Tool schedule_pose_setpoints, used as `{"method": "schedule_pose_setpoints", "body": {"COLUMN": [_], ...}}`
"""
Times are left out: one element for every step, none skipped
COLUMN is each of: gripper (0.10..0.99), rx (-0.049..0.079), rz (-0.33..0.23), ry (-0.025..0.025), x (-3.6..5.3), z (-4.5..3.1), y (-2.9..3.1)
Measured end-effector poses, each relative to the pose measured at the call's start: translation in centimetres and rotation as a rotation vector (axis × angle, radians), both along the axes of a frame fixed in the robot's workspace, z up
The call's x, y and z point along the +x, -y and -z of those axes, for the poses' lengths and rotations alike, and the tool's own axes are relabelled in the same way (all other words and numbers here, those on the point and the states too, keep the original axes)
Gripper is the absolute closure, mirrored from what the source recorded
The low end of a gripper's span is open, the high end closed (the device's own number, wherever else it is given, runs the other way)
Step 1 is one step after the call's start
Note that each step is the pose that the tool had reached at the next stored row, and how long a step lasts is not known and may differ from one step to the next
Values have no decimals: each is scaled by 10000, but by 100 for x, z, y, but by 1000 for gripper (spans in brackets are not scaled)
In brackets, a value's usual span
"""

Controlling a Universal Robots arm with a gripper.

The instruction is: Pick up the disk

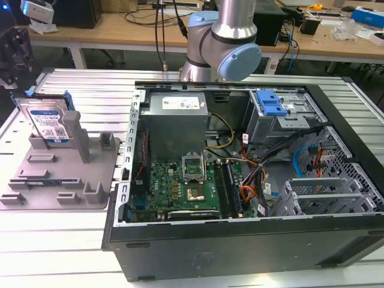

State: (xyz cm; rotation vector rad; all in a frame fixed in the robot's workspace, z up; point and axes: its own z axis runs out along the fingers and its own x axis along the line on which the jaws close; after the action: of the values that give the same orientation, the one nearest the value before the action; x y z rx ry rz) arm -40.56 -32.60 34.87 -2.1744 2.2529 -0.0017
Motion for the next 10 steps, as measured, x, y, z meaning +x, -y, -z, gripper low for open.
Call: {"method": "schedule_pose_setpoints", "body": {"gripper": [604, 604, 604, 604, 604, 604, 604, 604, 604, 604], "rx": [-1, -1, 0, 1, 2, 2, 1, 1, 3, 2], "rz": [-6, -11, -15, -15, -16, -16, -18, -16, -14, -16], "ry": [0, -1, 1, 1, 2, 0, -4, -4, -2, -3], "x": [-31, -50, -53, -53, -53, -53, -53, -53, -54, -53], "z": [6, 13, 23, 32, 38, 47, 51, 53, 61, 71], "y": [-2, -7, -20, -26, -30, -35, -36, -38, -56, -72]}}
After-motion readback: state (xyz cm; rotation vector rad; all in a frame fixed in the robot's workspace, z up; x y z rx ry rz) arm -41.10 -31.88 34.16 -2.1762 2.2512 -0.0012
